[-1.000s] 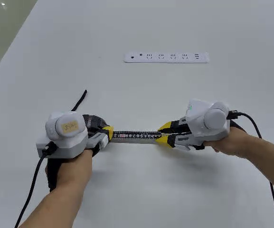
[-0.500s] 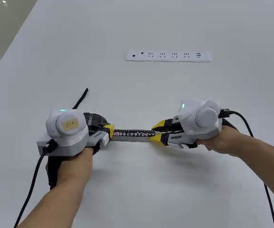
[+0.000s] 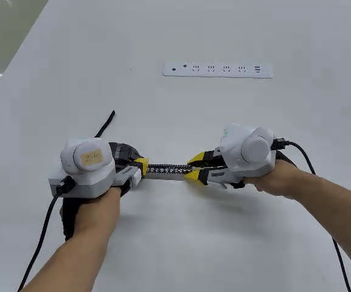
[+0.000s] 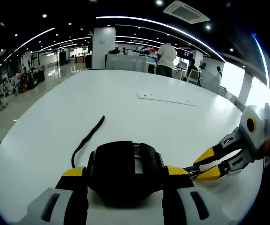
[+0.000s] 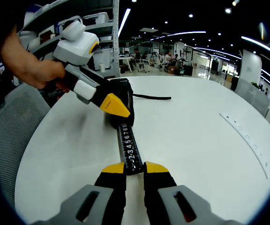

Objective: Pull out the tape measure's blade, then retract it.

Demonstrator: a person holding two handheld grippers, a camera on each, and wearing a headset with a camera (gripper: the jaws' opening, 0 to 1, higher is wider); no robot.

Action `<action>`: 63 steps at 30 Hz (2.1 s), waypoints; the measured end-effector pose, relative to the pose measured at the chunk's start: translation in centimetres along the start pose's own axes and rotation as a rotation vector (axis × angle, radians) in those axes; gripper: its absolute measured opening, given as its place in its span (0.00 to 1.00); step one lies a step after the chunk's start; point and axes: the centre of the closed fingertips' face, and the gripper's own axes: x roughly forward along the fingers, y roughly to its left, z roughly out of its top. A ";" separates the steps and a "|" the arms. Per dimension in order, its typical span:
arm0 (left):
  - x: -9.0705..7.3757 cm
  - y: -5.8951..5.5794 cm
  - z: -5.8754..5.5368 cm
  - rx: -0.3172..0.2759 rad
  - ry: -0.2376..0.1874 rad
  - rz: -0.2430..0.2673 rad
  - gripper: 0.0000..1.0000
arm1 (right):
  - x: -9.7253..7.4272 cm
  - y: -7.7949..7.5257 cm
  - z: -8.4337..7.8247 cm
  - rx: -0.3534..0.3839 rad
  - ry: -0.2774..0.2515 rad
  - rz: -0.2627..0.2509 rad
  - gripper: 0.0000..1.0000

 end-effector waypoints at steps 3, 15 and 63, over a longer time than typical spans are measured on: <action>0.0 0.0 0.0 -0.002 0.001 -0.001 0.61 | 0.3 0.1 0.2 -0.002 -0.002 0.003 0.12; -0.1 0.0 -0.1 -0.006 0.004 -0.004 0.61 | 1.5 0.5 1.1 -0.003 -0.009 0.009 0.12; -0.1 0.0 -0.1 -0.012 0.009 -0.015 0.62 | 6.2 1.8 4.4 -0.036 -0.028 0.033 0.13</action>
